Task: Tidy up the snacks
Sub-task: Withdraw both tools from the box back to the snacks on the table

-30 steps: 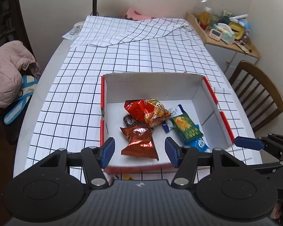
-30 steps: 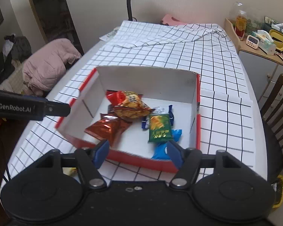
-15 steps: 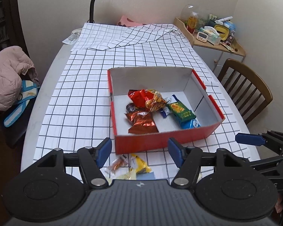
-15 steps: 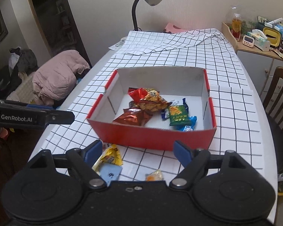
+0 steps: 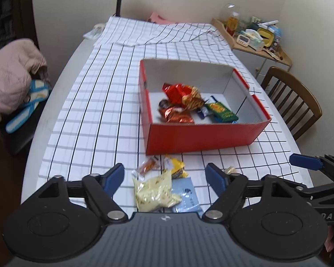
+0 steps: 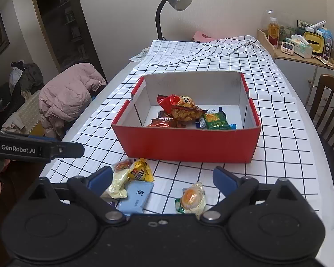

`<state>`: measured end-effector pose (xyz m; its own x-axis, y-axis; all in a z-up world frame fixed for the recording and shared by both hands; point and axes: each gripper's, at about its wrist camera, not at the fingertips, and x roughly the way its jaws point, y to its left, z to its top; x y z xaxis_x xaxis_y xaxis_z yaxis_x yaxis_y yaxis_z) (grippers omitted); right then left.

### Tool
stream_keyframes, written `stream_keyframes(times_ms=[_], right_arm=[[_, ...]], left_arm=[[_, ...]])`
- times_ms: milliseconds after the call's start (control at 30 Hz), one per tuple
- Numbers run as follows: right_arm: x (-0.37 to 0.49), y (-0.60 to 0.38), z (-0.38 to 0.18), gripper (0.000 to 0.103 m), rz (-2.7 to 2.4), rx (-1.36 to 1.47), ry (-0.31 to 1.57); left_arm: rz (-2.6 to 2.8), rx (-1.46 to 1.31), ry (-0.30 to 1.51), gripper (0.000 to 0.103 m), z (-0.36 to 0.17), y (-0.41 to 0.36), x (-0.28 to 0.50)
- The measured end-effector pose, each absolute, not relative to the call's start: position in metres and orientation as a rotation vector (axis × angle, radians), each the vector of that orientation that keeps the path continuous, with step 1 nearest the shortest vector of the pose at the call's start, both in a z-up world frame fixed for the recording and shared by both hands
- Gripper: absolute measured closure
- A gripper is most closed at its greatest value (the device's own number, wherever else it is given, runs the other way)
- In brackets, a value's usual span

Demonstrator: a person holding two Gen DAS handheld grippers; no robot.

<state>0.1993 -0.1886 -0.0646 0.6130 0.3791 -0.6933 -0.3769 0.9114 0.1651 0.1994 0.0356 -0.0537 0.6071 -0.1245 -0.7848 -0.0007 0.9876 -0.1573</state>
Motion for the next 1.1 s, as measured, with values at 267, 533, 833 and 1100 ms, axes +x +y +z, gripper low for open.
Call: stream_keyframes(times_ms=[267, 533, 833, 1100], right_arm=[[0.194, -0.189, -0.09, 0.003, 0.418, -0.037, 0.812], [0.207, -0.189, -0.13, 0.005, 0.39, -0.091, 0.855], [0.23, -0.186, -0.165, 0.012, 0.396, -0.126, 0.946], [0.245, -0.179, -0.182, 0.017, 0.41, -0.158, 0.982]], left_arm=[[-0.034, -0.186, 0.994, 0.015, -0.093, 0.041, 0.201], [0.023, -0.158, 1.056, 0.014, -0.128, 0.034, 0.212], [0.052, -0.157, 1.133, 0.014, -0.16, 0.026, 0.231], [0.087, -0.166, 1.163, 0.014, -0.176, 0.026, 0.249]])
